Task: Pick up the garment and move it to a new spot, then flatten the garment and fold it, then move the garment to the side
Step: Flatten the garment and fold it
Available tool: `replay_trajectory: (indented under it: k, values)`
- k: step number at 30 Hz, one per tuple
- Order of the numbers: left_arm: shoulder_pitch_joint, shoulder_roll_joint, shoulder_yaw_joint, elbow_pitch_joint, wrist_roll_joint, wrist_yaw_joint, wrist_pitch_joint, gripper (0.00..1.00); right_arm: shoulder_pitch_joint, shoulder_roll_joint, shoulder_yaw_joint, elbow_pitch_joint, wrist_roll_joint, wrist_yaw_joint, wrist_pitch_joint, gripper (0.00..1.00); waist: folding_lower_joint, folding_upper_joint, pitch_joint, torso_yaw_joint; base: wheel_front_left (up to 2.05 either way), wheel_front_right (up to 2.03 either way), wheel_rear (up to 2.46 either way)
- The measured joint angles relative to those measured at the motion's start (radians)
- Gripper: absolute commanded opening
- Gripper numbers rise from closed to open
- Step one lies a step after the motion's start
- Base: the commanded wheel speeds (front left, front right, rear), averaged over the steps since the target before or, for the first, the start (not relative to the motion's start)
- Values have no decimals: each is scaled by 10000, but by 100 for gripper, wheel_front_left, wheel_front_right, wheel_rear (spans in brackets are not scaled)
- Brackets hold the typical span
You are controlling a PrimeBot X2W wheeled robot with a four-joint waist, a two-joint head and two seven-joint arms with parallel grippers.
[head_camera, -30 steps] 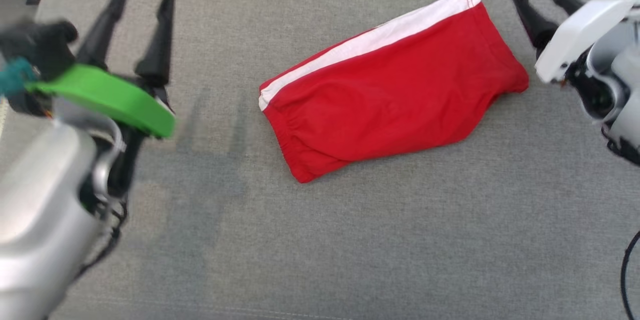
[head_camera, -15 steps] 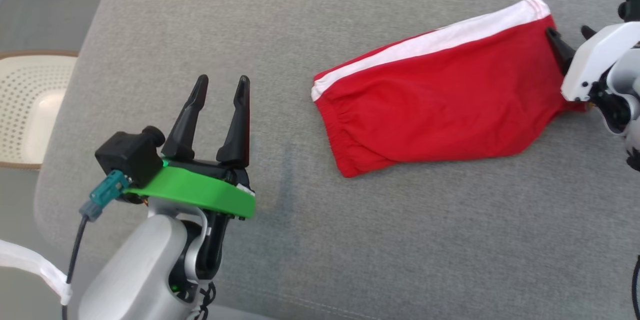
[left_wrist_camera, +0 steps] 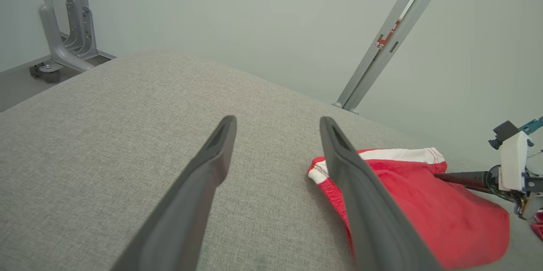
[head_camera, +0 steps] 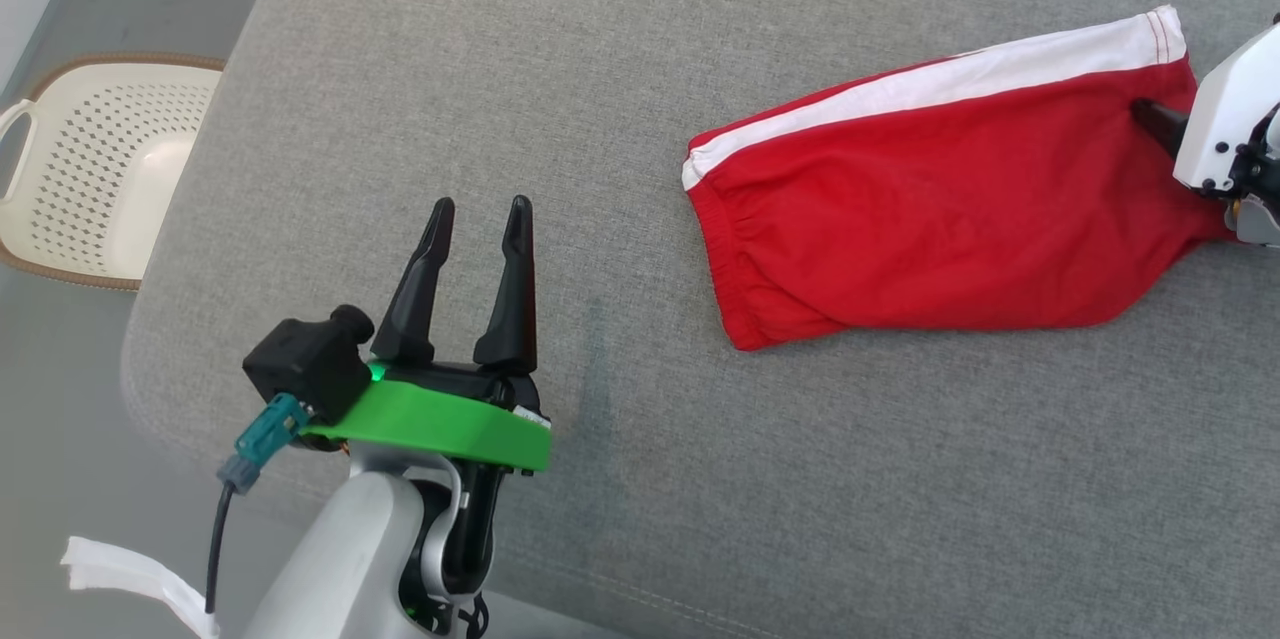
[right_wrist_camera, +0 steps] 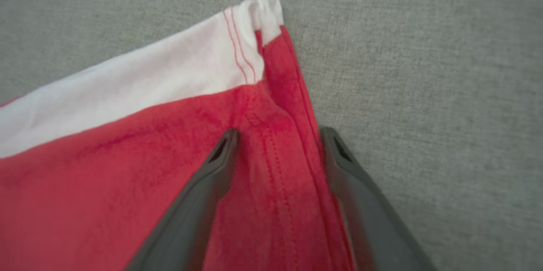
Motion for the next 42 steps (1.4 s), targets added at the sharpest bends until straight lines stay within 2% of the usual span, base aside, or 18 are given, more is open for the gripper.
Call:
replay_trajectory:
  k: [2, 3, 8, 13, 17, 23, 32, 37, 42]
  values:
    - [101, -197, 232, 50, 445, -59, 0, 100, -6, -21, -73, -63, 146, 4, 207, 9, 0, 0, -13, -37, 0, 0, 0]
    - [123, -255, 366, 81, 734, -67, 0, 100, -2, -25, -94, -127, 173, 4, 268, 0, 0, 0, -31, -58, 0, 0, 0]
    - [263, -571, 1080, 98, 2121, -240, -10, 100, 216, 56, -140, -449, 192, 6, -245, 0, 0, 0, -175, -210, 0, 0, 0]
    - [656, -767, 1691, 314, 2876, -596, -12, 100, 505, 134, -244, -723, 224, -2, -1081, 0, 0, 0, -487, -426, 0, 0, 0]
    - [1035, -888, 2044, 644, 3122, -872, -12, 100, 878, 13, -313, -1045, 255, 4, -1578, 0, 0, 0, -858, -696, 0, 0, 0]
    - [1384, -986, 2437, 863, 3440, -1239, -12, 100, 1673, -4, -892, -1208, 909, 2, -2479, 0, 0, 0, -1387, -1332, 0, 0, 0]
    - [1750, -1047, 3028, 1114, 3699, -1524, -12, 100, 2883, -13, -1787, -1902, 1789, 2, -3795, 0, 0, 0, -2056, -2541, 0, 0, 0]
    - [1799, -1108, 3041, 1262, 3785, -1678, -12, 100, 2975, -81, -1965, -2071, 1737, 2, -4345, 0, 0, 1, -2420, -3062, 0, 0, 0]
    - [1868, -1137, 3177, 1335, 3776, -1728, -12, 100, 2492, 69, -1923, -2169, 1333, 0, -4752, 0, 0, 0, -2649, -3103, 0, 0, 0]
